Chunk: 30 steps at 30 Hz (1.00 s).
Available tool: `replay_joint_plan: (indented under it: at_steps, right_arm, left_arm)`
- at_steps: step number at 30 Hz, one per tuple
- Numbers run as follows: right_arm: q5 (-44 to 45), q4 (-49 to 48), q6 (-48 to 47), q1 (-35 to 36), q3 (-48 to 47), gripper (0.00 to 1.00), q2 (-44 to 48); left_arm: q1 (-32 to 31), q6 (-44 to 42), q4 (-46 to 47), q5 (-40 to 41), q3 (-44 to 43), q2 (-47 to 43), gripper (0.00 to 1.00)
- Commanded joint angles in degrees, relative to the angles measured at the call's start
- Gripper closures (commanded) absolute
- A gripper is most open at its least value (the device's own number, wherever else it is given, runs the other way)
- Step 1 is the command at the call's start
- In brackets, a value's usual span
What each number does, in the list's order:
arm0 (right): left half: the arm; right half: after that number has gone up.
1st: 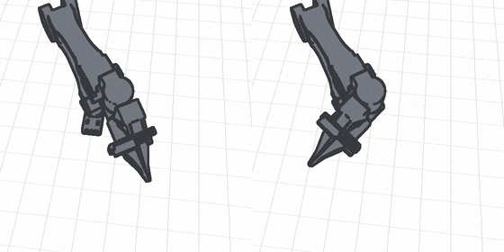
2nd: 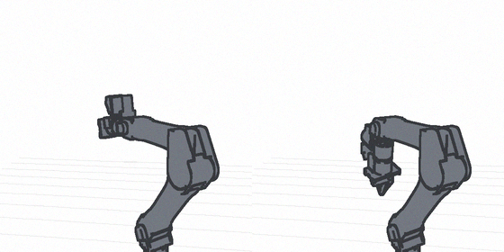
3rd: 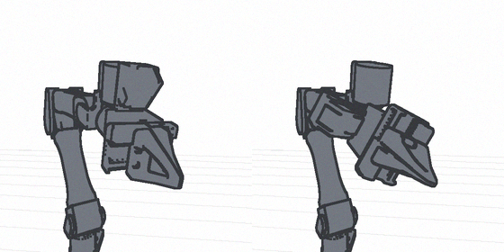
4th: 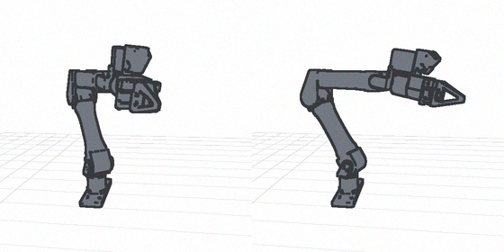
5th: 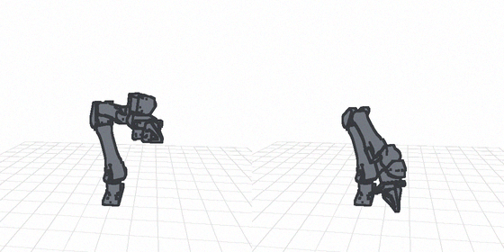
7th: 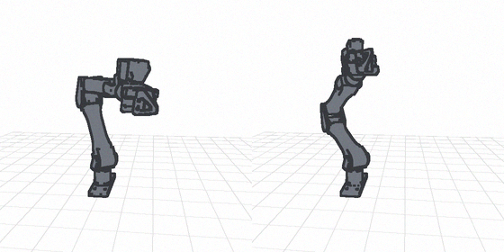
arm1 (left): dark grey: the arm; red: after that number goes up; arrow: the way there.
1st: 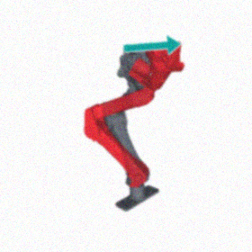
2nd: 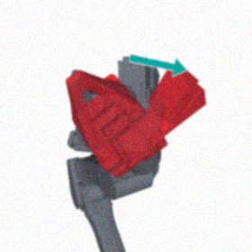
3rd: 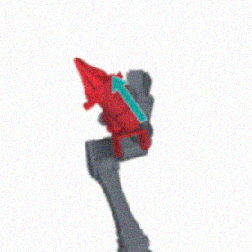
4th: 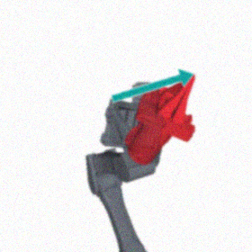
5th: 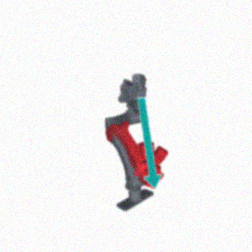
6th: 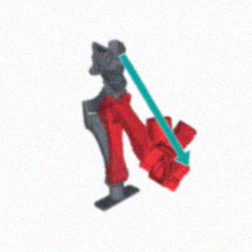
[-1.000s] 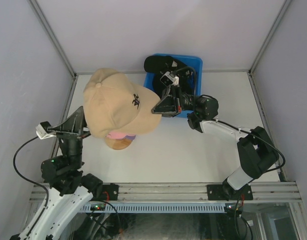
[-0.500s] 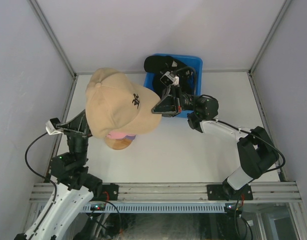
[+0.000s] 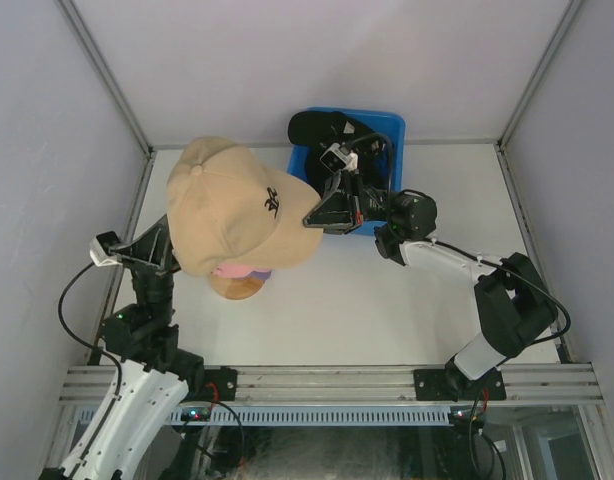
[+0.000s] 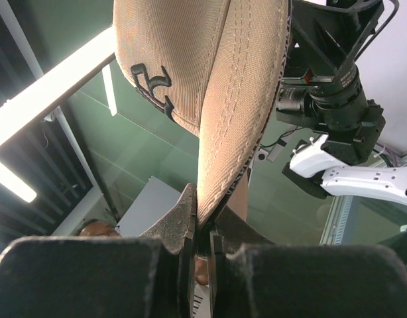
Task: Stack the hats
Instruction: Stack the hat on the hat.
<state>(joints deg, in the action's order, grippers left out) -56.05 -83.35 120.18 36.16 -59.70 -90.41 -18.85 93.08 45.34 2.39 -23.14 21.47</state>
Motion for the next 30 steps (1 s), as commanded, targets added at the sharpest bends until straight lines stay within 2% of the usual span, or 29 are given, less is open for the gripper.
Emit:
replay_joint_plan:
  at_steps: [1, 8, 12, 15, 19, 21, 25, 30]
  right_arm:
    - [2.05, -3.22, 17.42, 0.23, 0.28, 1.00, 2.54]
    - [2.04, -3.22, 17.20, -1.53, 1.28, 1.00, 2.62]
    - [1.86, -3.22, 16.69, -2.63, 2.01, 1.00, 1.89]
    - [1.54, -3.22, 16.12, -3.63, 2.30, 1.00, 0.70]
    - [1.32, -3.18, 15.04, -5.20, 2.40, 1.00, -1.88]
    - [1.09, -3.22, 14.25, -5.67, 2.33, 1.00, -3.88]
    - [0.16, -3.22, 12.44, -6.39, 1.29, 1.00, -8.01]
    - [-0.68, -3.22, 10.77, -6.80, -0.93, 1.00, -13.36]
  left_arm:
    - [1.40, 3.99, 7.55, -4.65, 0.76, 2.09, 0.46]
    - [3.97, 5.79, 7.20, -4.88, 1.94, 1.35, 0.78]
    - [5.70, 4.79, 0.68, -4.16, 1.72, -1.42, 0.90]
    - [7.06, 2.02, -9.03, -3.14, 0.07, -5.06, 0.99]
    - [7.35, -5.78, -30.45, 1.16, -5.50, -10.76, 1.00]
    - [7.34, -8.63, -37.41, 3.09, -8.00, -11.95, 1.00]
    - [7.36, -12.05, -47.37, 4.41, -11.82, -11.41, 1.00]
    - [7.42, -16.26, -55.00, 6.58, -14.93, -11.28, 1.00]
